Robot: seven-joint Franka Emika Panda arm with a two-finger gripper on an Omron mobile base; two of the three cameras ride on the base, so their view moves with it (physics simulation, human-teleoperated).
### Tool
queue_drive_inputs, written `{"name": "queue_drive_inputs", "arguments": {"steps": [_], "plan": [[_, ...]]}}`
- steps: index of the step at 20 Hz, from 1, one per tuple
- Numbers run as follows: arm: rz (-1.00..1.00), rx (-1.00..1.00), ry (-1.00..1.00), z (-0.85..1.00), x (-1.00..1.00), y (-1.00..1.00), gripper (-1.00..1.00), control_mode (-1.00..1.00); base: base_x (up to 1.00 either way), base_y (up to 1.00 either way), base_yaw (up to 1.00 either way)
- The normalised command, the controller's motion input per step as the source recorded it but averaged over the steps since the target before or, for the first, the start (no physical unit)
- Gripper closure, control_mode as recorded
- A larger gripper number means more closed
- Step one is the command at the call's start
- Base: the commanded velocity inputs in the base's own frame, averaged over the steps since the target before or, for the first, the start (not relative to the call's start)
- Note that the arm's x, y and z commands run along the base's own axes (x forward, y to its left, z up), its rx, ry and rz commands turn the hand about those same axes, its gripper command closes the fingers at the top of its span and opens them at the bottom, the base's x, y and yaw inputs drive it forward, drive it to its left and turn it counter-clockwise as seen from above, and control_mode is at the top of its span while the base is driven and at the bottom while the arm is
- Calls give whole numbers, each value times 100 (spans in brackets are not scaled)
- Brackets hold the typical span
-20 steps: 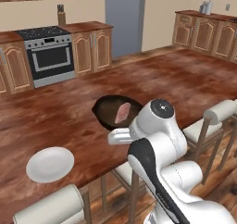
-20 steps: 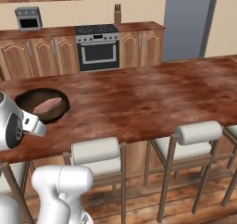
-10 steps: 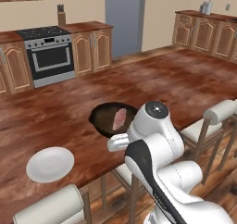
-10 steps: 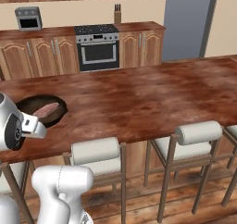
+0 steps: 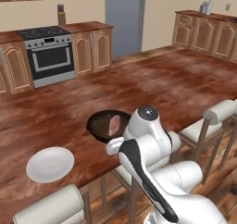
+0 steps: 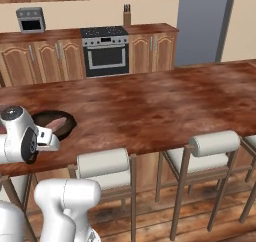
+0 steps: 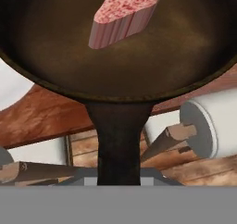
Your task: Pick up the pan with the steak in it and place it on the dining table. Then place the steak on the plate.
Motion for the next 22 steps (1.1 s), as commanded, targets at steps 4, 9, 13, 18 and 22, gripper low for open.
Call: {"name": "queue_drive_inputs", "arguments": {"steps": [4,9,13,18,22], "plan": [[10,-1,7,-55,54,0,100,-100,0,0,0],[7,-4,7,-55,61,16,100,-100,0,0,0],[3,-7,2,-53,53,27,100,-100,0,0,0],[0,-9,0,-52,44,31,100,-100,0,0,0],[0,-7,0,-36,38,23,100,-100,0,0,0]]}}
